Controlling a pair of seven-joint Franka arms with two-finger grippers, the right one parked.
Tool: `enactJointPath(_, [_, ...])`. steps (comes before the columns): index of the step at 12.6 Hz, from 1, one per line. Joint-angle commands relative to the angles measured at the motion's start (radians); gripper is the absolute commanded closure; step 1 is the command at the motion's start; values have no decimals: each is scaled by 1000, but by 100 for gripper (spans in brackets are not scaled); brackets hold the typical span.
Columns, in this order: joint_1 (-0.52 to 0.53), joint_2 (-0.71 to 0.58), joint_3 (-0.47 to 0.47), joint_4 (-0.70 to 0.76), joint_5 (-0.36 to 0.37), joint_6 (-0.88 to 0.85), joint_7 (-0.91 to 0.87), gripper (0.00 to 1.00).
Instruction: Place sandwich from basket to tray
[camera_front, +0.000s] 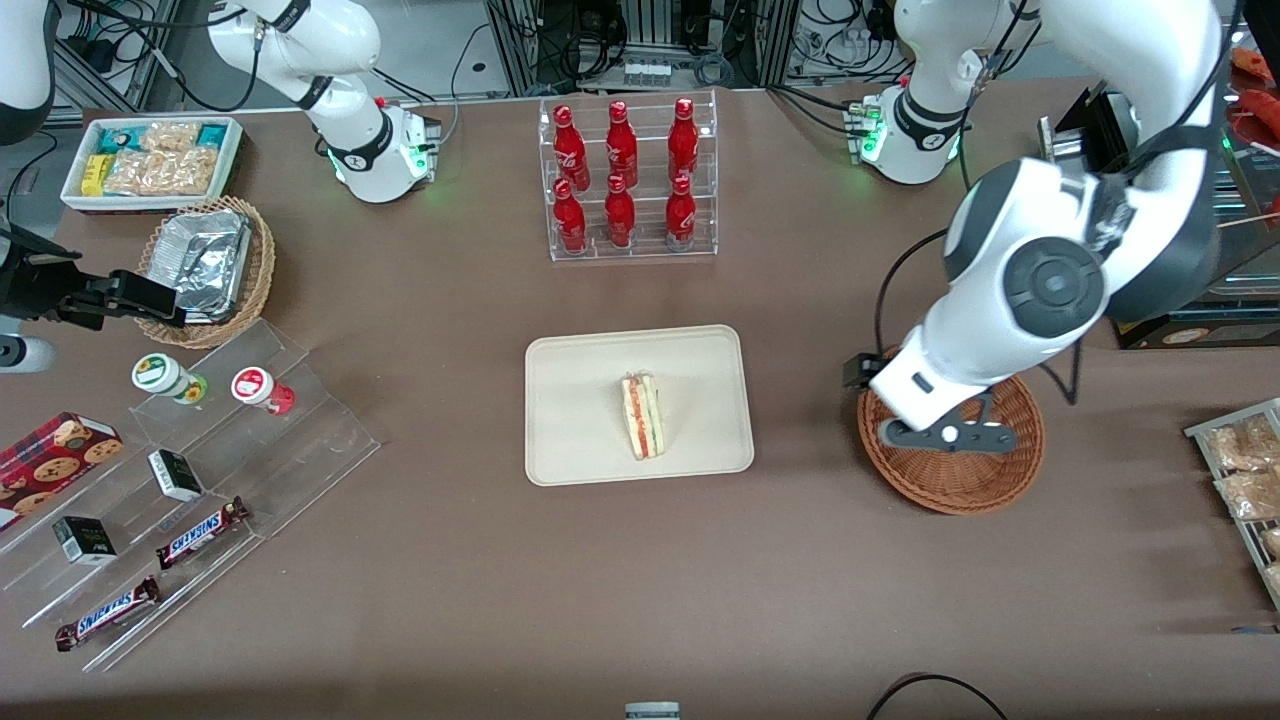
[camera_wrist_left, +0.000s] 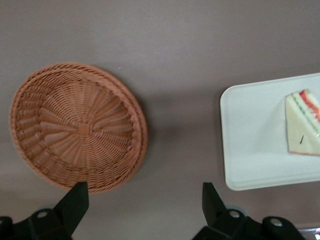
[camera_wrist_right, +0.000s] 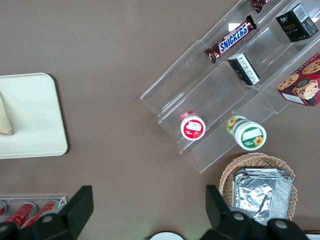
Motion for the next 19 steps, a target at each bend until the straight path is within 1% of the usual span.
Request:
enactJointPath(1, [59, -115, -7, -98, -20, -38, 80, 0])
enactJointPath(3, [99, -193, -1, -172, -21, -46, 133, 0])
enactJointPath(5, [141, -281, 2, -246, -62, -63, 182, 0])
enactJointPath(6, [147, -305, 4, -263, -66, -81, 191, 0])
enactJointPath(10, [110, -354, 118, -261, -70, -172, 226, 0])
enactJointPath(13, [64, -405, 211, -257, -72, -215, 251, 0])
enactJointPath(16, [15, -419, 296, -214, -72, -256, 252, 0])
enactJointPath(18, [12, -419, 307, -177, -73, -288, 251, 0])
enactJointPath(19, [12, -419, 307, -171, -87, -299, 251, 0])
